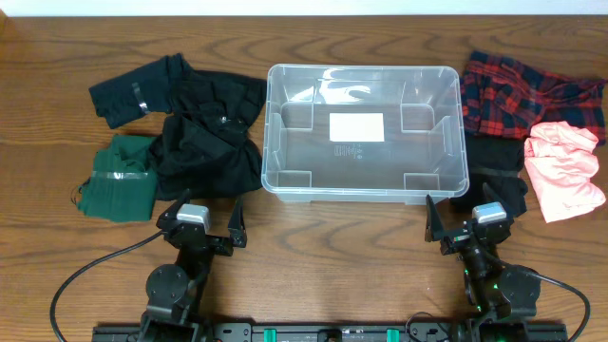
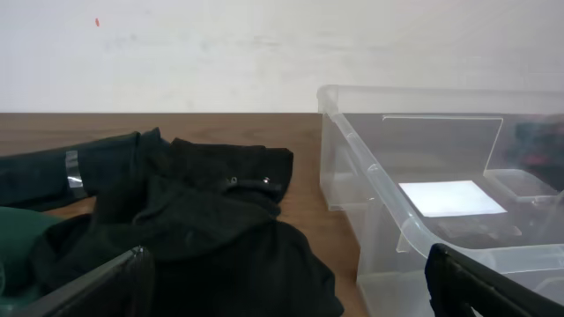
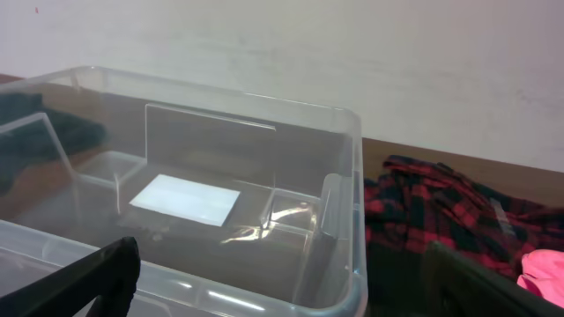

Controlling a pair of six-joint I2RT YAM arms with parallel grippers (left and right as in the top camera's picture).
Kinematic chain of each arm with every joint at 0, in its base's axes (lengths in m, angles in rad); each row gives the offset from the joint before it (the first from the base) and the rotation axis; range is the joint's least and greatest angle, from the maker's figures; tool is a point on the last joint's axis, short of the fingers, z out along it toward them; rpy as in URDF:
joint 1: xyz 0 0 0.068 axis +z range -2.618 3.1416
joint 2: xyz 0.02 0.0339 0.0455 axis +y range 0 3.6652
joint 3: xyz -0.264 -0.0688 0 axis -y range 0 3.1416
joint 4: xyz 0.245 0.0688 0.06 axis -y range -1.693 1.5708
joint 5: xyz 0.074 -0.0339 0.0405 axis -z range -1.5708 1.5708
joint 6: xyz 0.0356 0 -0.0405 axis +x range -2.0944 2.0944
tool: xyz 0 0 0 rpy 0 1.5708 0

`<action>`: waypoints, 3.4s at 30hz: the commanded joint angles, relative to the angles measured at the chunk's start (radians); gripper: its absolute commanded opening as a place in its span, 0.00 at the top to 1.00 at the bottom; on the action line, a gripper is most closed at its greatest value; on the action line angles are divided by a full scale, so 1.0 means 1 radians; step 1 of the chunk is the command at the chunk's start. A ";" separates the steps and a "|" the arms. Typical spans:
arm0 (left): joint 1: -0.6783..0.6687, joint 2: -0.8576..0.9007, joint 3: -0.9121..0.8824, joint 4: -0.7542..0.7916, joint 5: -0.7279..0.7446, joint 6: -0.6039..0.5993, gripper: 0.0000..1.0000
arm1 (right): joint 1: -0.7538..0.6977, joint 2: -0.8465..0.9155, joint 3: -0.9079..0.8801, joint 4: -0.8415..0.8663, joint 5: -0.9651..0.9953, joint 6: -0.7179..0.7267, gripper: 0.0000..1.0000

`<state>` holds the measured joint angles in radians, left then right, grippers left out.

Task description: Pack container

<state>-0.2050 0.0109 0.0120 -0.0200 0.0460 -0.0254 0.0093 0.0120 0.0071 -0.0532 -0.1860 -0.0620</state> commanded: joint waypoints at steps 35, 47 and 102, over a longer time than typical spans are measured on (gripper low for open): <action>-0.003 -0.007 -0.008 -0.047 -0.014 0.034 0.02 | -0.008 -0.006 -0.002 -0.004 0.002 -0.006 0.01; -0.003 0.009 0.066 0.088 -0.039 0.047 0.02 | -0.008 -0.006 -0.002 -0.004 0.002 -0.006 0.01; 0.320 1.812 1.497 -0.822 -0.025 0.235 0.02 | -0.008 -0.006 -0.002 -0.004 0.002 -0.006 0.01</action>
<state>0.0982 1.7721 1.5124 -0.8436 -0.0242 0.1921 0.0093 0.0120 0.0071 -0.0536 -0.1860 -0.0620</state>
